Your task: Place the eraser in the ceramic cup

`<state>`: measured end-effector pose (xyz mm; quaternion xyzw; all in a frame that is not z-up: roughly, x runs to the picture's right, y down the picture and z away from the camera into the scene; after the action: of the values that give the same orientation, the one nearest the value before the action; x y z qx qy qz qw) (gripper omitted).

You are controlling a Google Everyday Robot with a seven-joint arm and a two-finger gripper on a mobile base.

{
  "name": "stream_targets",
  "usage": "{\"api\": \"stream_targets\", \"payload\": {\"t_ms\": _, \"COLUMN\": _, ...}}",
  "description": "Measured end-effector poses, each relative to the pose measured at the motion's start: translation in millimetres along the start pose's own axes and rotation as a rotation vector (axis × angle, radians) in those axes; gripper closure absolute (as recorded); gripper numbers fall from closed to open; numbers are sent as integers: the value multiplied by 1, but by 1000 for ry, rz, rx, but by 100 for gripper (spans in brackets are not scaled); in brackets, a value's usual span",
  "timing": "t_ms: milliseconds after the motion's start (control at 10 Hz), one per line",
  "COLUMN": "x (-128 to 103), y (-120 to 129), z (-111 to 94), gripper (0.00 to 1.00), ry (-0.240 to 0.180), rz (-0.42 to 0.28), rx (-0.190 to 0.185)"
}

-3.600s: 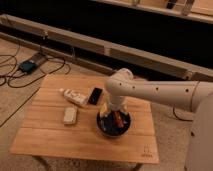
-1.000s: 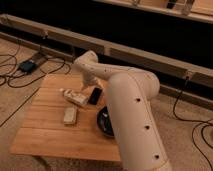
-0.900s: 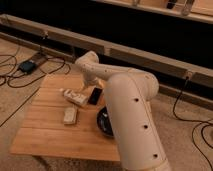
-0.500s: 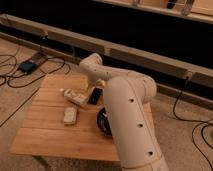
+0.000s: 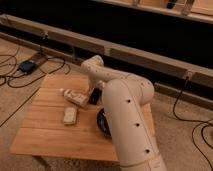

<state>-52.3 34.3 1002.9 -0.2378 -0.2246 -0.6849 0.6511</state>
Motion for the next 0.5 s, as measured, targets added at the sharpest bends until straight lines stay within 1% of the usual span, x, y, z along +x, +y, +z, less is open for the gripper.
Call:
{"api": "stream_targets", "payload": {"t_ms": 200, "x": 1, "y": -1, "z": -3, "gripper": 59, "ry": -1, "rz": -6, "rx": 7}}
{"api": "stream_targets", "payload": {"t_ms": 300, "x": 3, "y": 0, "z": -7, "gripper": 71, "ry": 0, "rz": -9, "rx": 11}}
{"api": "stream_targets", "payload": {"t_ms": 400, "x": 4, "y": -1, "z": -10, "gripper": 79, "ry": 3, "rz": -11, "rx": 16}}
{"api": "stream_targets", "payload": {"t_ms": 500, "x": 4, "y": -1, "z": -15, "gripper": 89, "ry": 6, "rz": -13, "rx": 21}}
